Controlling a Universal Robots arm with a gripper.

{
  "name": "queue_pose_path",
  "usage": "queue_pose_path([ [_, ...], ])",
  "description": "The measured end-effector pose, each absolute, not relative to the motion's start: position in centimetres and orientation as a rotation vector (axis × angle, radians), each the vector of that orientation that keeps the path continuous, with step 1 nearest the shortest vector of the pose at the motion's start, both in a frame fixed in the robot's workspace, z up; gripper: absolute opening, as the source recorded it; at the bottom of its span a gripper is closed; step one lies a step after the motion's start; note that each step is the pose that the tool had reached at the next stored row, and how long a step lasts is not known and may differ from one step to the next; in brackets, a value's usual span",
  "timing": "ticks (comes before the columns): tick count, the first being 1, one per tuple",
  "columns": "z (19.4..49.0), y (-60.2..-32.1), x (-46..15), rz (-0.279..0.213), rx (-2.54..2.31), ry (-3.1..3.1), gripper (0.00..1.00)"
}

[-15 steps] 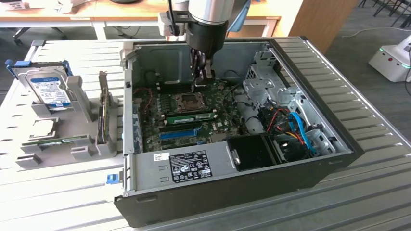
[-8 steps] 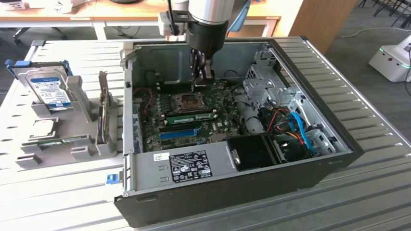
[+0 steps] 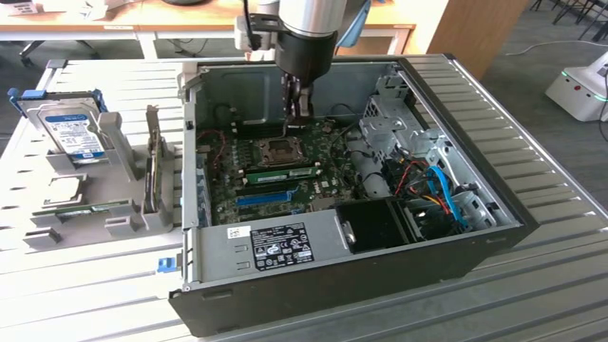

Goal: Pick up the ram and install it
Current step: 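Press down the ram until it locks into place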

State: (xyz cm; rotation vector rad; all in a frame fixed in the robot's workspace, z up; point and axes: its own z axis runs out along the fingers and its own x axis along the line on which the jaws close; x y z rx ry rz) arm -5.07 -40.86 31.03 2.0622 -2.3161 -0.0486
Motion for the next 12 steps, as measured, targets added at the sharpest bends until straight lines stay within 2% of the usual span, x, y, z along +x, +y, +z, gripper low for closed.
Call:
queue_pose_path([
  [12,30.91,-40.86,-5.07,-0.055,1.807,-2.525,0.10],
])
